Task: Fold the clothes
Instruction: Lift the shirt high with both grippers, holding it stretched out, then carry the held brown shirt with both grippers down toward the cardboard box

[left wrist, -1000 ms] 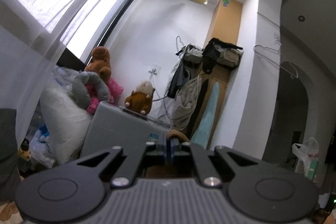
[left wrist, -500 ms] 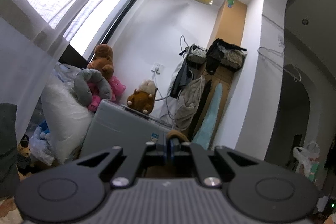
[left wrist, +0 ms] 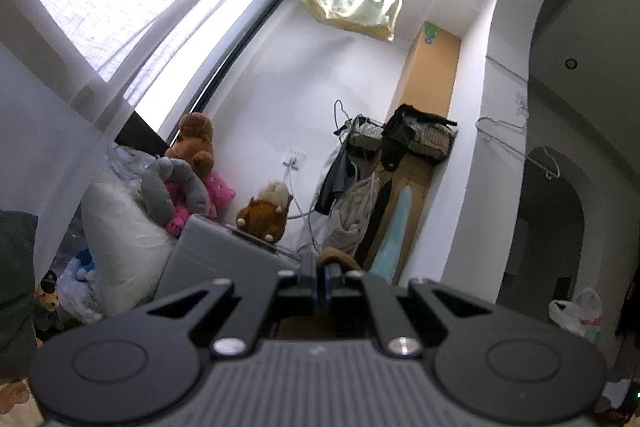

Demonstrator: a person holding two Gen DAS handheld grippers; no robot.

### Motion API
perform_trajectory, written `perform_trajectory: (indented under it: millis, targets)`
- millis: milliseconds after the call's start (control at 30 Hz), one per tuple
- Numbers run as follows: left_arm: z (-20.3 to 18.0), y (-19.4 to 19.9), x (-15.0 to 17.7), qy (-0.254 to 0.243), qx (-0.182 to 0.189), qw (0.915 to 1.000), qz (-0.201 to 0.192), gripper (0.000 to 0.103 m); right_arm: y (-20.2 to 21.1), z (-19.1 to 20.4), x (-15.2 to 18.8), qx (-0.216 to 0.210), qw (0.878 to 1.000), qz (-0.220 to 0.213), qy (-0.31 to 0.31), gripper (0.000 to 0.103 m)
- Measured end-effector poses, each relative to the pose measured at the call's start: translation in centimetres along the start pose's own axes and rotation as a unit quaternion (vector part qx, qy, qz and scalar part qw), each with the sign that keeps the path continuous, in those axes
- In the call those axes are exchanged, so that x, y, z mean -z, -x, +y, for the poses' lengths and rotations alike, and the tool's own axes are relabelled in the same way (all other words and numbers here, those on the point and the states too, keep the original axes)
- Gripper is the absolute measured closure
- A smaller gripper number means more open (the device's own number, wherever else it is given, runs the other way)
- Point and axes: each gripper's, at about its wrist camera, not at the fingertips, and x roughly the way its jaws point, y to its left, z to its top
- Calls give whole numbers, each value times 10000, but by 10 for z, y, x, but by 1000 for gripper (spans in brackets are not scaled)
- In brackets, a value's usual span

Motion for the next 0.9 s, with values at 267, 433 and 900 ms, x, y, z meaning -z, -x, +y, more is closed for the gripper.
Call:
perform_trajectory:
  millis: [267, 433, 900]
  targets:
    - [-3, 27, 3, 307, 70, 9992, -249, 99, 29, -9, -13, 44, 9996, -236, -131, 94]
    - [7, 24, 20, 357, -100, 9993, -85, 99, 27, -1, 6, -128, 9997, -24, -203, 94]
    - [120, -42, 134, 709, -1397, 9779, 1387, 99, -74, 57, 134, -850, 9850, 1435, -432, 94]
